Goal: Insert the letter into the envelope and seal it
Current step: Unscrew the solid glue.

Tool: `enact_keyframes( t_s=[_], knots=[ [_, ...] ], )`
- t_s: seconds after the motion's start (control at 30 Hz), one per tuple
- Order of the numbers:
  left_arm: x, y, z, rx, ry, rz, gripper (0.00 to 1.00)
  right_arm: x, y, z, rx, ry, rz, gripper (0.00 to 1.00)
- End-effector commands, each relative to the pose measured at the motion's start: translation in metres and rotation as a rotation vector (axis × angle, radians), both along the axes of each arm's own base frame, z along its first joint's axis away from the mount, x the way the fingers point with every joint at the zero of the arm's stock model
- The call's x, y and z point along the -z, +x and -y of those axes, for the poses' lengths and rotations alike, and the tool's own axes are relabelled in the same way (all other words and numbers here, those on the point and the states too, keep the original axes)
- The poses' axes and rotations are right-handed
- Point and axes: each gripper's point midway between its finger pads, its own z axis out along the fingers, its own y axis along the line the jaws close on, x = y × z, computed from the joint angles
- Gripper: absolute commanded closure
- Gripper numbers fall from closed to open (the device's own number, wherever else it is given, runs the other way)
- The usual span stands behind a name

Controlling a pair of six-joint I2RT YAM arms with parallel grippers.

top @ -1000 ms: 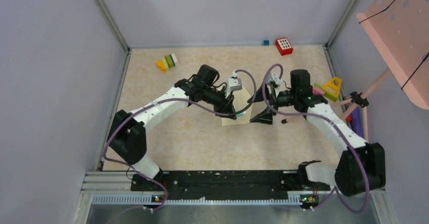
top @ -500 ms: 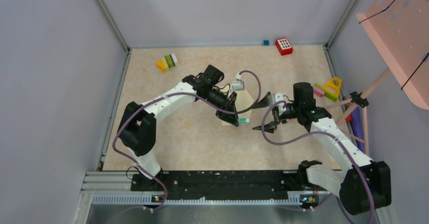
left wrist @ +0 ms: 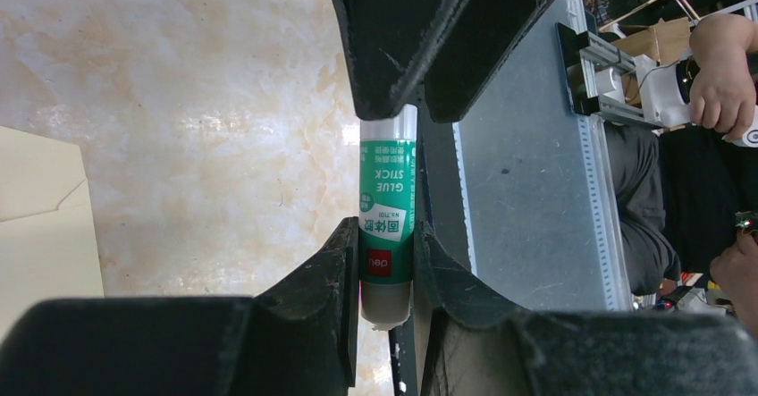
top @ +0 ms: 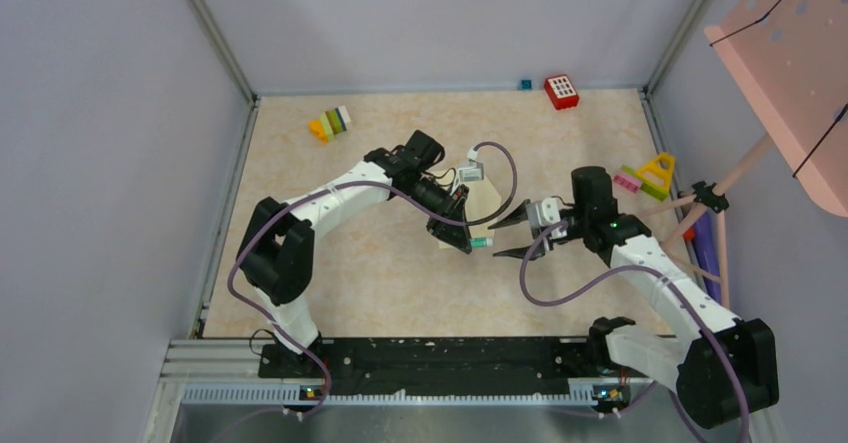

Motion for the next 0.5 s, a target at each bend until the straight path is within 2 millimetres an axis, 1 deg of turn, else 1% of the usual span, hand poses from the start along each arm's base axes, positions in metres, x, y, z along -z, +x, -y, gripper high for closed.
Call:
enact_keyframes(
  t_s=[0.0,0.2,0.47],
  knots=[
    [-0.0185,0.0040,0.0044,0.022,-0.067,0.027,0.89,-0.0082,-0.0030,-0.0087,-0.036,0.025,0.064,0.50],
    [-0.0204,0.0043,0.0044,0.021,-0.069,0.032,0.89,-0.0050,-0.0015,-0.0088,-0.027,0.016,0.068,0.60],
    [-0.0248,0.0032,0.0038,0.022,-0.077,0.039,0.90,-0.0024,-0.0024,-0.0088,-0.028,0.009,0.074,0.64]
  ],
)
